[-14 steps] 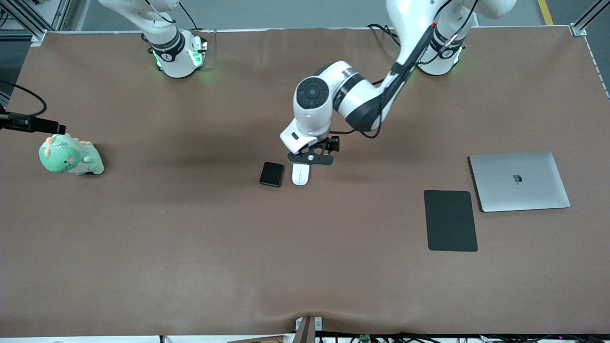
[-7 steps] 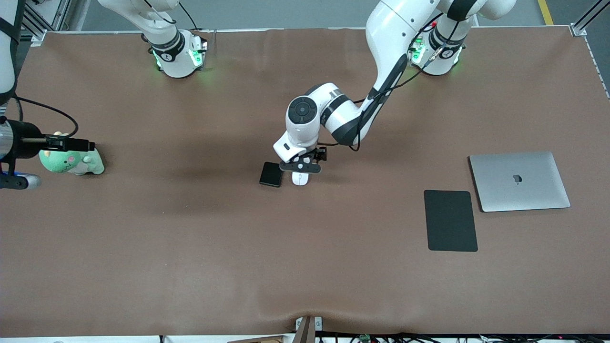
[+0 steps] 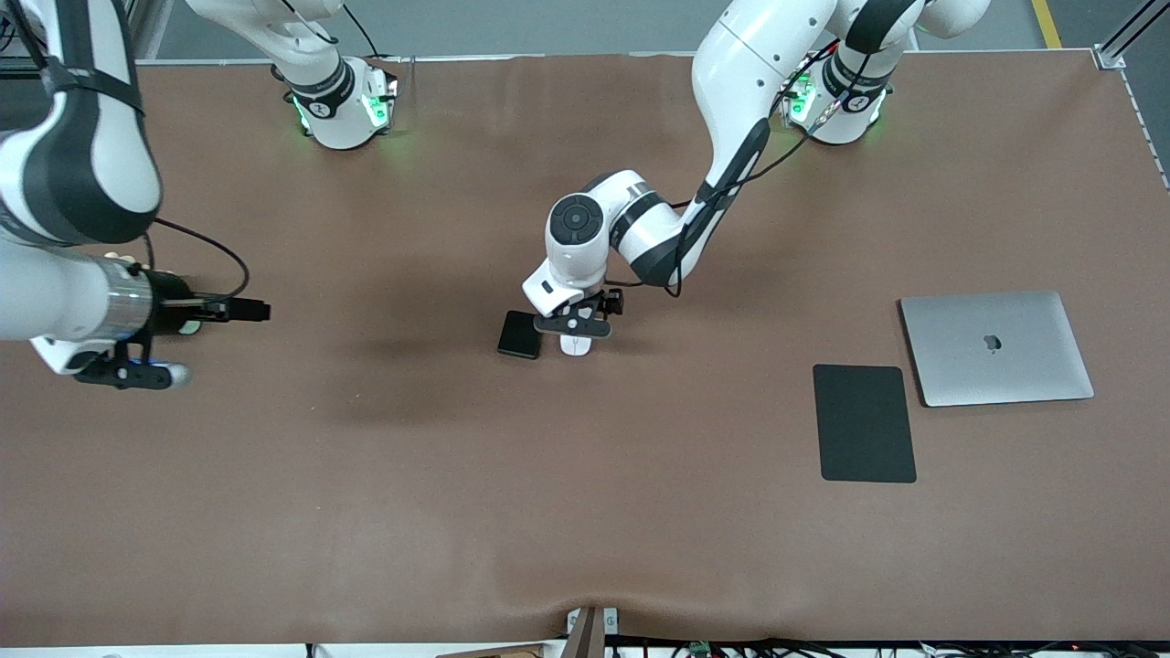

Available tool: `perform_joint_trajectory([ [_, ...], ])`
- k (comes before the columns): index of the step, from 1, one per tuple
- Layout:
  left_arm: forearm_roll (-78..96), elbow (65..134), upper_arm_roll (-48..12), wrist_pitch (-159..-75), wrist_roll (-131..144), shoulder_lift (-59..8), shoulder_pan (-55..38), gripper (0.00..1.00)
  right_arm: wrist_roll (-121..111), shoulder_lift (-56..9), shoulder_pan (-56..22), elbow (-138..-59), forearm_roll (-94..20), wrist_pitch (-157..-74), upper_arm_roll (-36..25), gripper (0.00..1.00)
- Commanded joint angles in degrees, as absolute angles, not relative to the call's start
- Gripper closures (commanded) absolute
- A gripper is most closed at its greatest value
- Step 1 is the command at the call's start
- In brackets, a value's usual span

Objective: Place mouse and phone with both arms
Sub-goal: 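Carry the mouse with the left gripper while the right gripper reaches the phone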

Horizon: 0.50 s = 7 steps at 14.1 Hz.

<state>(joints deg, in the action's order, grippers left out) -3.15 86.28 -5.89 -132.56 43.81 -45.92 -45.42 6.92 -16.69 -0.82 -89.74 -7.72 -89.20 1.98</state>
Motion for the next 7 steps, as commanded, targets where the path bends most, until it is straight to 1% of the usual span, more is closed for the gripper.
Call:
perform_joint_trajectory([
  [1,-5.18,82.36,-5.19,-133.06,45.62,-49.47,-46.32,0.0,7.29,-12.75,-0.44,-98.25,-10.45,-93.34,2.55,0.0],
  [3,-5.8,82.0,-4.49,-134.64,46.66,-50.1,-46.32,0.0,7.21,-12.74,-0.53,-100.71,-11.95,-95.61,3.25,0.0],
  [4,-5.8,82.0,-4.4,-135.0,47.19,-50.1,-46.32,0.14,7.21,-12.22,-0.88,-103.25,-12.04,-98.41,4.47,0.0],
  [6,-5.89,82.0,-4.39,-135.0,47.55,-50.01,-46.32,0.94,7.38,-9.68,-1.4,-111.93,-12.22,-109.37,6.84,0.0],
  [7,-6.15,82.09,-4.39,-134.91,47.55,-49.66,-46.32,1.0,7.47,-9.49,-1.41,-114.67,-12.22,-113.51,8.16,0.0],
])
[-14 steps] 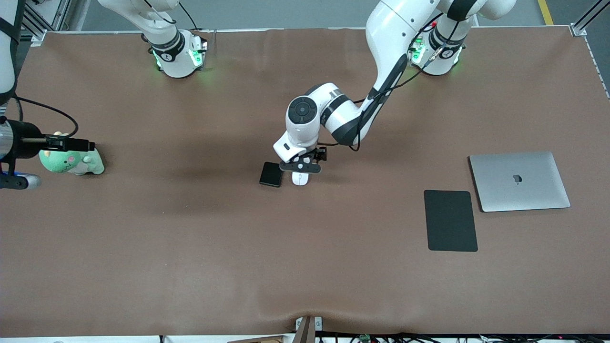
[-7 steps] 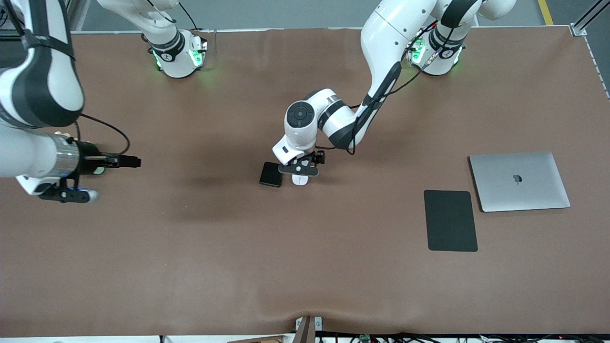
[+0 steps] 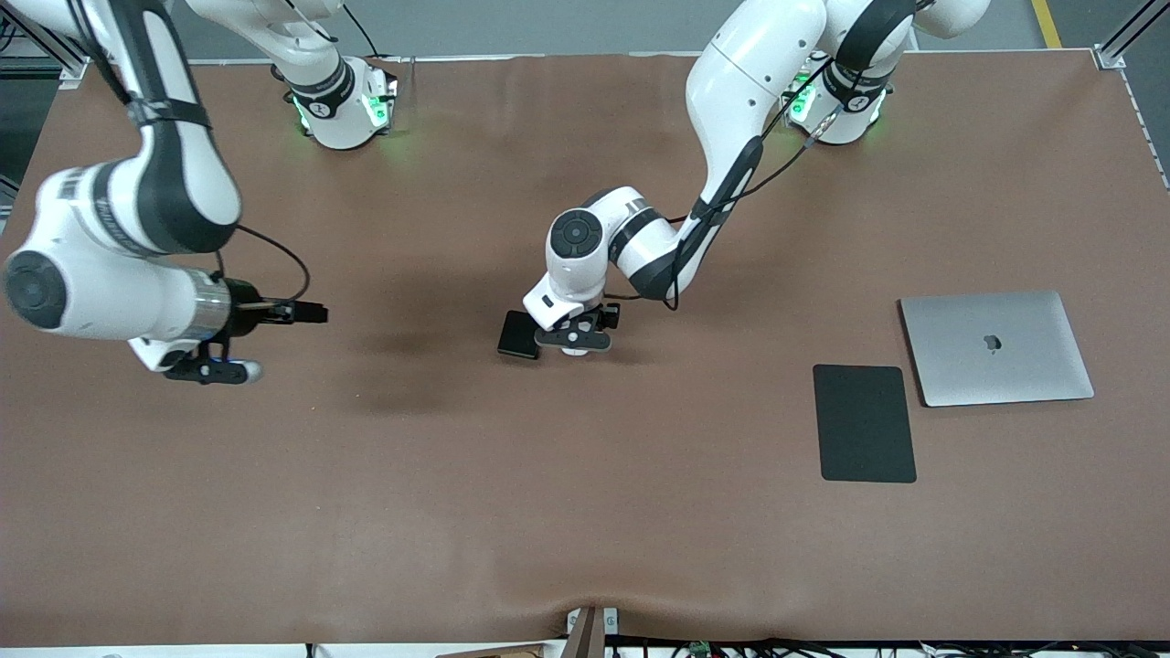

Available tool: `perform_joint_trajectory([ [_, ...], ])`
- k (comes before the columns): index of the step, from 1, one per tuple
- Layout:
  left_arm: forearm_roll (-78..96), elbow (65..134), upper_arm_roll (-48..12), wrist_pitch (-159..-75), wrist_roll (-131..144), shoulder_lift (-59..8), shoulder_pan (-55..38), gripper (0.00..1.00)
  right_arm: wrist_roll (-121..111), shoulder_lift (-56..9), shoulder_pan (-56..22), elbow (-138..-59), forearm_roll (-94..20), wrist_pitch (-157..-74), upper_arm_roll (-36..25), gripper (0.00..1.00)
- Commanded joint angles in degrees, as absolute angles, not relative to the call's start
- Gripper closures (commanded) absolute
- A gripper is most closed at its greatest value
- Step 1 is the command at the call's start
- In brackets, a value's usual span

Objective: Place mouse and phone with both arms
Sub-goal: 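Carry the mouse with the left gripper while the right gripper reaches the phone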

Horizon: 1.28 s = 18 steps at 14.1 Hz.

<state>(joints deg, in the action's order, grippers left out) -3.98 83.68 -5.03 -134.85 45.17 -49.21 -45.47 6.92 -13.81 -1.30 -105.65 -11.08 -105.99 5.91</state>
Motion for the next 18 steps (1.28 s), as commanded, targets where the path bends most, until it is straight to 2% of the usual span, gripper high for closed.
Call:
perform_joint_trajectory([
  [1,-6.24,82.09,-4.39,-134.39,47.55,-49.14,-46.23,1.0,7.73,-9.67,-1.41,-115.74,-12.22,-115.82,9.65,0.0],
  [7,-6.15,82.44,-4.39,-127.36,46.76,-39.74,-39.31,1.0,13.69,-11.94,-2.02,-123.83,-17.75,-134.27,18.09,0.0],
  [12,-5.54,83.05,-4.83,-118.24,37.21,-35.07,-28.32,1.0,24.24,-20.28,-2.46,-123.75,-17.67,-147.98,25.47,0.0],
  [15,-5.36,87.52,-4.92,-114.87,26.84,-31.92,-21.73,1.0,27.24,-25.91,-4.47,-123.4,-17.4,-158.61,28.03,0.0],
  [18,-5.45,89.21,-5.01,-115.31,16.65,-32.43,-14.0,1.0,27.33,-29.95,-5.53,-120.25,-15.48,-160.4,28.39,0.0],
])
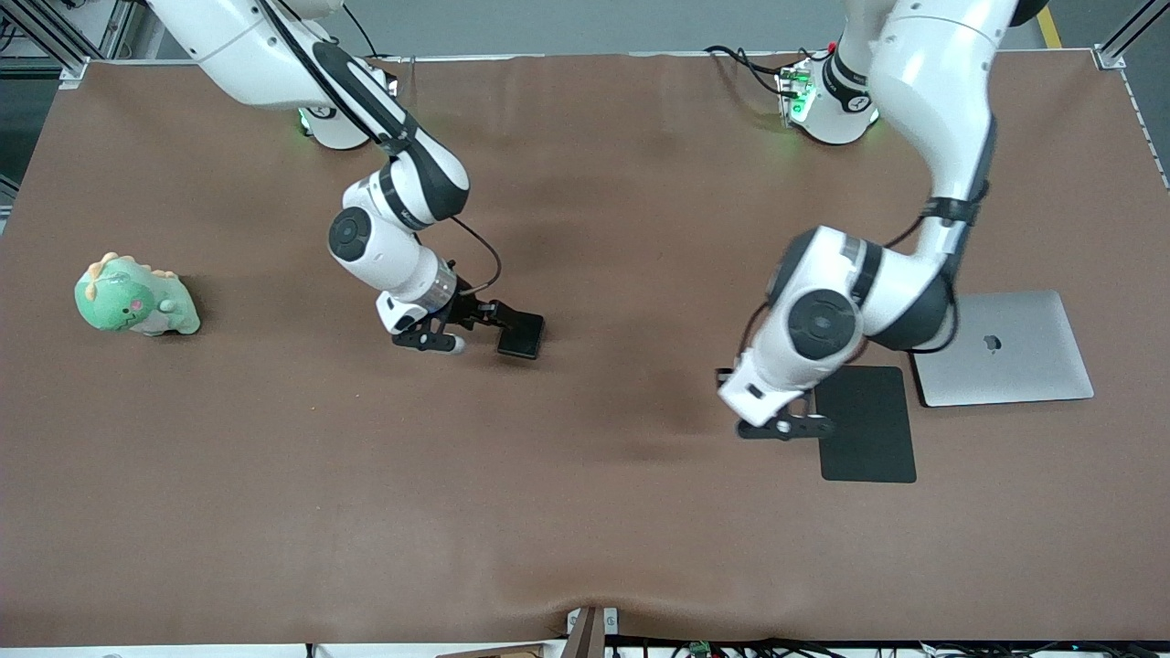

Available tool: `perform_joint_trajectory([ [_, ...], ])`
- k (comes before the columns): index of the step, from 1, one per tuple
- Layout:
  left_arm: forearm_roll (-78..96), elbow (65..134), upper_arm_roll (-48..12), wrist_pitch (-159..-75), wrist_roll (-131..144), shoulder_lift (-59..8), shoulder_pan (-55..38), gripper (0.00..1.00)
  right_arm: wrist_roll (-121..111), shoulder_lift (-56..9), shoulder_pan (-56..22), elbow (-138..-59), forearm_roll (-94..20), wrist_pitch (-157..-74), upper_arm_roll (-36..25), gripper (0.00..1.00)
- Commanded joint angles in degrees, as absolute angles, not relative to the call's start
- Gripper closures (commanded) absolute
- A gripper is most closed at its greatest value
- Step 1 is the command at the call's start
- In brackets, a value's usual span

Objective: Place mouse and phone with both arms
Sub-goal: 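Carry the mouse with the left gripper while the right gripper reaches the phone, then lower the mouse onto the pad while the right gripper grasps the phone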

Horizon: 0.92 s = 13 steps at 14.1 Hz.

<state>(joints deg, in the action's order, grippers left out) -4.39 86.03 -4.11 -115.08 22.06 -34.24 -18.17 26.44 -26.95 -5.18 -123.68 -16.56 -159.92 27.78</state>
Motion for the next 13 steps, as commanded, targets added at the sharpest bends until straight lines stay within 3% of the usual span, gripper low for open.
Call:
perform_joint_trajectory([
  [1,-5.45,89.64,-5.01,-115.66,13.65,-32.69,-11.28,1.0,27.25,-31.19,-5.62,-118.76,-14.25,-160.4,28.3,0.0],
  [5,-5.54,90.7,-4.83,-120.92,7.57,-36.47,-5.2,1.0,27.94,-32.7,-6.33,-117.51,-11.6,-160.14,28.3,0.0],
  [7,-5.54,90.53,-4.92,-124.35,6.77,-38.31,-2.3,1.0,28.12,-31.82,-4.49,-117.51,-11.16,-156.04,28.3,0.0],
  [12,-5.71,90.79,-4.75,-129.9,6.86,-42.18,-0.79,1.0,33.12,-30.15,-4.04,-117.86,-11.16,-152.67,28.3,0.0],
  [13,-5.63,90.79,-4.75,-129.9,6.94,-42.45,-0.97,0.87,34.35,-30.15,-3.96,-117.86,-11.16,-152.58,28.3,0.0],
])
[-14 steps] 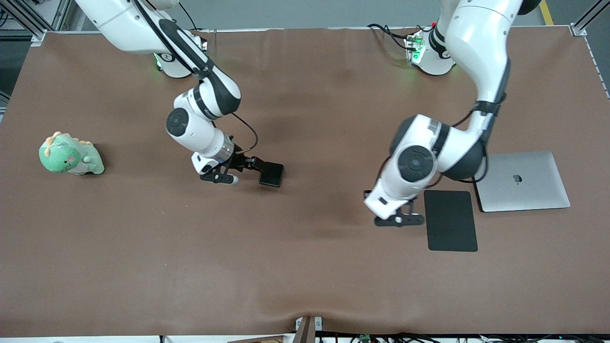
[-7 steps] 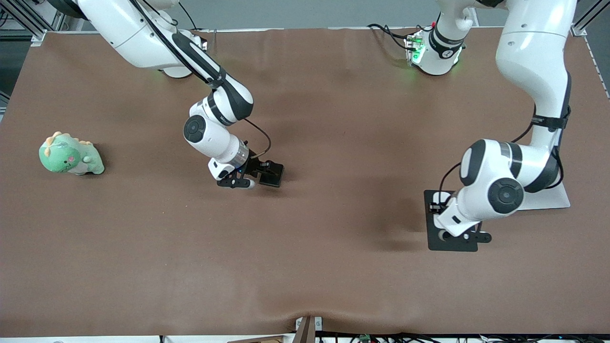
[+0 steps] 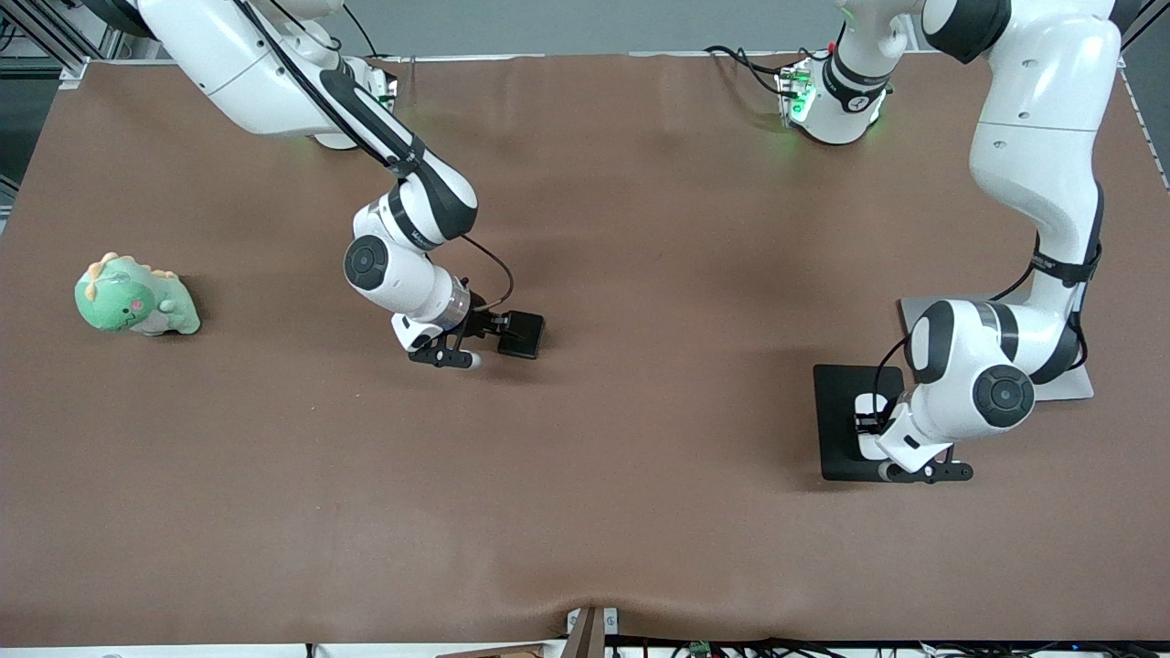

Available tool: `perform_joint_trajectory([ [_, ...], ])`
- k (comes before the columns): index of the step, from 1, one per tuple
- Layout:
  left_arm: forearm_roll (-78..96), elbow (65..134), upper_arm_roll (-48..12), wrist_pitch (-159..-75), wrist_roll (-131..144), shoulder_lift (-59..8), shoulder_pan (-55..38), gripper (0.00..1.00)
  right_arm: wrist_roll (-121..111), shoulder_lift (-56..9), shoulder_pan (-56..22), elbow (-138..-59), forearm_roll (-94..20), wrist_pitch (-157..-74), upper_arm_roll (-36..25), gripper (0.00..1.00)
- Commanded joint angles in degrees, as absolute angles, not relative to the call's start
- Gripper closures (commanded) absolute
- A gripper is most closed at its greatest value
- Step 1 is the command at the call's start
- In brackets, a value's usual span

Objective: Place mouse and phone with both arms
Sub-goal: 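Lower the mouse onto the pad while the right gripper grasps the phone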

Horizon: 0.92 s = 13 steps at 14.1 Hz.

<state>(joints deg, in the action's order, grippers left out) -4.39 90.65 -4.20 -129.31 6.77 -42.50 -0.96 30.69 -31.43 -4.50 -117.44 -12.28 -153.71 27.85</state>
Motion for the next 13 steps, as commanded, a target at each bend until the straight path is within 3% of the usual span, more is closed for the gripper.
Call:
perform_joint_trajectory([
  [1,-5.63,90.88,-4.83,-129.9,7.03,-43.32,-0.88,0.5,34.45,-30.15,-3.87,-117.86,-11.16,-152.58,28.3,0.0],
  [2,-5.71,91.23,-4.75,-129.9,6.86,-43.68,-0.97,0.01,34.37,-30.15,-3.52,-117.86,-11.16,-152.49,28.3,0.0],
  [5,-5.98,91.49,-4.83,-129.2,6.51,-42.54,-0.7,0.0,34.54,-30.32,-4.47,-117.34,-10.12,-150.75,28.21,0.0],
  [8,-5.54,91.14,-5.01,-123.08,6.33,-36.32,-0.53,0.0,45.63,-32.16,-5.88,-109.72,7.31,-138.47,28.39,0.0],
  [10,-5.36,90.97,-5.45,-117.71,6.24,-31.75,-0.44,0.0,56.03,-37.77,-5.54,-103.21,16.66,-131.95,31.7,0.0],
  [13,-5.27,91.05,-6.15,-111.38,5.89,-25.51,-0.44,0.0,57.92,-38.93,-5.45,-102.48,17.49,-132.36,32.43,0.0],
])
